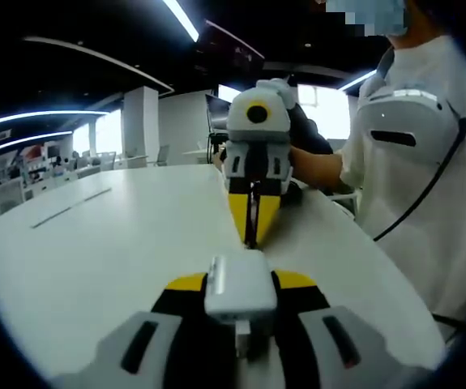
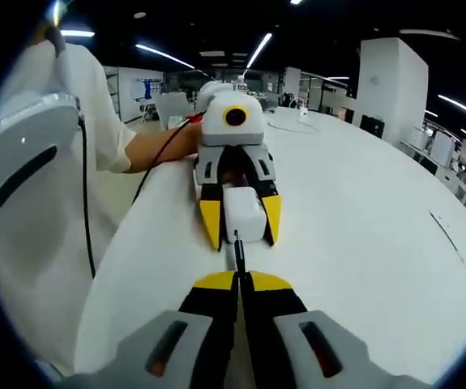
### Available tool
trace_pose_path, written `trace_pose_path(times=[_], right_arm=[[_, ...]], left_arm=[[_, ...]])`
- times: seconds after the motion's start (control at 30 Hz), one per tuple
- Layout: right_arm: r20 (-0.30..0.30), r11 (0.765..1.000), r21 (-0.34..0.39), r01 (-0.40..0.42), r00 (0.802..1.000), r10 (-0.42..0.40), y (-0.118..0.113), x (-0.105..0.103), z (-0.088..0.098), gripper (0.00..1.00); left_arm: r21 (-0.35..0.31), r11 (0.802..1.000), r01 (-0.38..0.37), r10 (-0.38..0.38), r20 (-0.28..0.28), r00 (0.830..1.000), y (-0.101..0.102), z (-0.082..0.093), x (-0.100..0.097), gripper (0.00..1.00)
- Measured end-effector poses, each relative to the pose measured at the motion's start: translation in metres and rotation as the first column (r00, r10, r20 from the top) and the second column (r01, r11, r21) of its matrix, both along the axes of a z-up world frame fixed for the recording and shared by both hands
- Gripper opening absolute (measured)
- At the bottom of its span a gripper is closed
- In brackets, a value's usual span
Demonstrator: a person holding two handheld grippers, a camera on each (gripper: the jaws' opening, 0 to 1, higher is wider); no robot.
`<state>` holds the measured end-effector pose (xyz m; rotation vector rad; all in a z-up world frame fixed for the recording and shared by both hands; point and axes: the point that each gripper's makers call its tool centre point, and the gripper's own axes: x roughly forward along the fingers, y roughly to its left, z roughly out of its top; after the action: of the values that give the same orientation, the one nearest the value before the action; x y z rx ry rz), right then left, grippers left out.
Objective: Plug the desk Type‑C cable into the charger adapter.
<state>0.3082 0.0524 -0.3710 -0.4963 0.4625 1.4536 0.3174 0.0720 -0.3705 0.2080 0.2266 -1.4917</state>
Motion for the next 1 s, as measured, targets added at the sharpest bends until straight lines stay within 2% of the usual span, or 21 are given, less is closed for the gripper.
trace_pose_path(times=[1.0], right_arm=[[0.027,1.0,-0.02,-0.017,0.999,0.017,0.0071,-0.002,-0.0005,0.03]], left_arm=[[0.0,1.0,0.005,-0.005,-0.002,1.0,-0.0007,0.0002,-0.0006,0.3]])
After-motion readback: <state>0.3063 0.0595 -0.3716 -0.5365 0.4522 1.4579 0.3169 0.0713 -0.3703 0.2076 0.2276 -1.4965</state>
